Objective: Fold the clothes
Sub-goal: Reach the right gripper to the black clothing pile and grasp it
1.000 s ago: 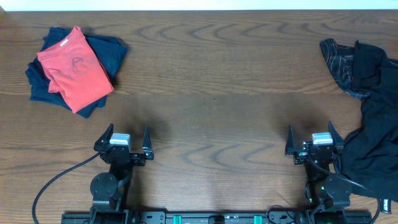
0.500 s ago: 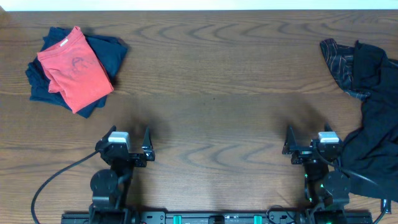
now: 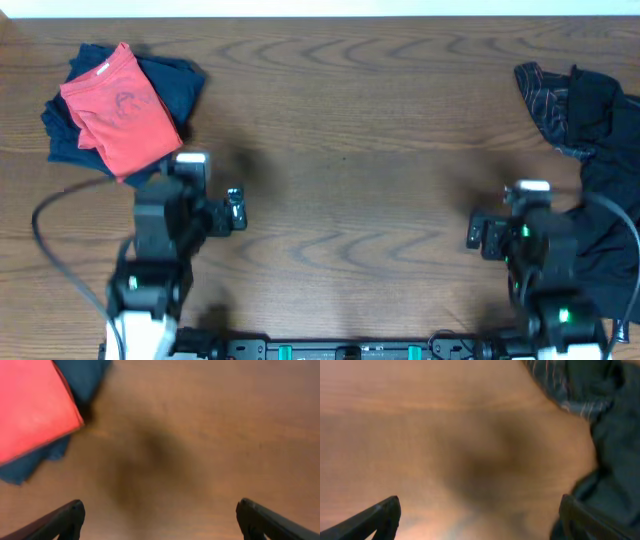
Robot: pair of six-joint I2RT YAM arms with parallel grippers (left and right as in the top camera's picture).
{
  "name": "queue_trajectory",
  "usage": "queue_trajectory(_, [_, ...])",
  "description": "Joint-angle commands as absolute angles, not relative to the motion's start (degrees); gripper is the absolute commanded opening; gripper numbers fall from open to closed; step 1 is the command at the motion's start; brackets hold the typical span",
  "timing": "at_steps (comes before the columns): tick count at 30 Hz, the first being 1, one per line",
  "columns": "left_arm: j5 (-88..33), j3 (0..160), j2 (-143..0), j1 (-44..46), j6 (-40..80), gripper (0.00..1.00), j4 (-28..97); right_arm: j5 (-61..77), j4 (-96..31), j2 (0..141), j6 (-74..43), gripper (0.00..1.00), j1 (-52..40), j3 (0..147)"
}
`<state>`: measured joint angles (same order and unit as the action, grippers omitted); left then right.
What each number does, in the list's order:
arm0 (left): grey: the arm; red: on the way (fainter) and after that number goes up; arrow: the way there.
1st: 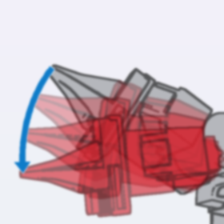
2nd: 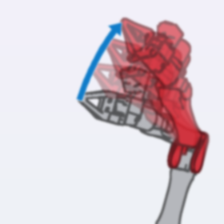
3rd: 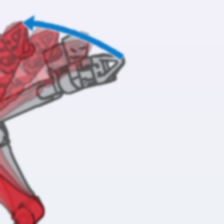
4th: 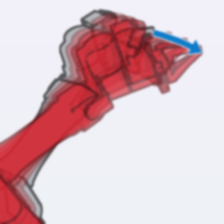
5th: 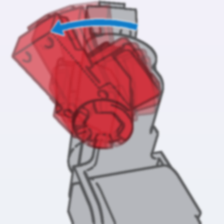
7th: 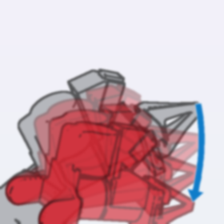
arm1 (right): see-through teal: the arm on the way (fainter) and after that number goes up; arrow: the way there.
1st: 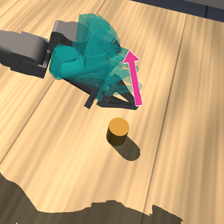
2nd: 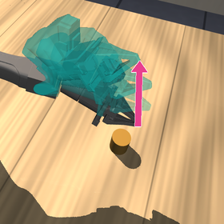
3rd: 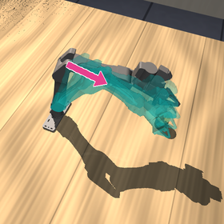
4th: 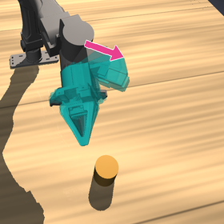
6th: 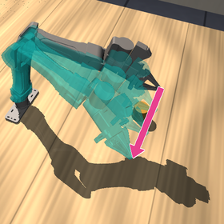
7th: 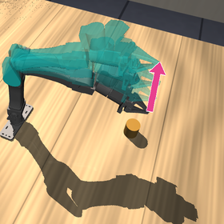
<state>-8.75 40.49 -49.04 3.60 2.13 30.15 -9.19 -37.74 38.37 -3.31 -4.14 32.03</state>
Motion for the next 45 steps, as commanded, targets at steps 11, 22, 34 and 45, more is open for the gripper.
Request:
queue_trajectory(11, [-14.5,49.3,-62.6,3.6,3.1,0.98,36.0,-34.6,-44.4,66.8,-27.4,0.99,3.8,39.6])
queue_trajectory(22, [-14.5,49.3,-62.6,3.6,3.1,0.98,35.7,-34.5,-39.0,83.4,-27.4,0.72,13.3,39.5])
queue_trajectory(34, [-14.5,49.3,-62.6,3.6,3.1,0.98,35.6,-32.1,-34.7,89.2,-27.4,0.06,17.1,39.4])
queue_trajectory(45, [-14.5,49.3,-62.6,3.6,3.1,0.98,35.5,-32.0,-40.6,81.0,-24.1,0.01,17.1,45.3])
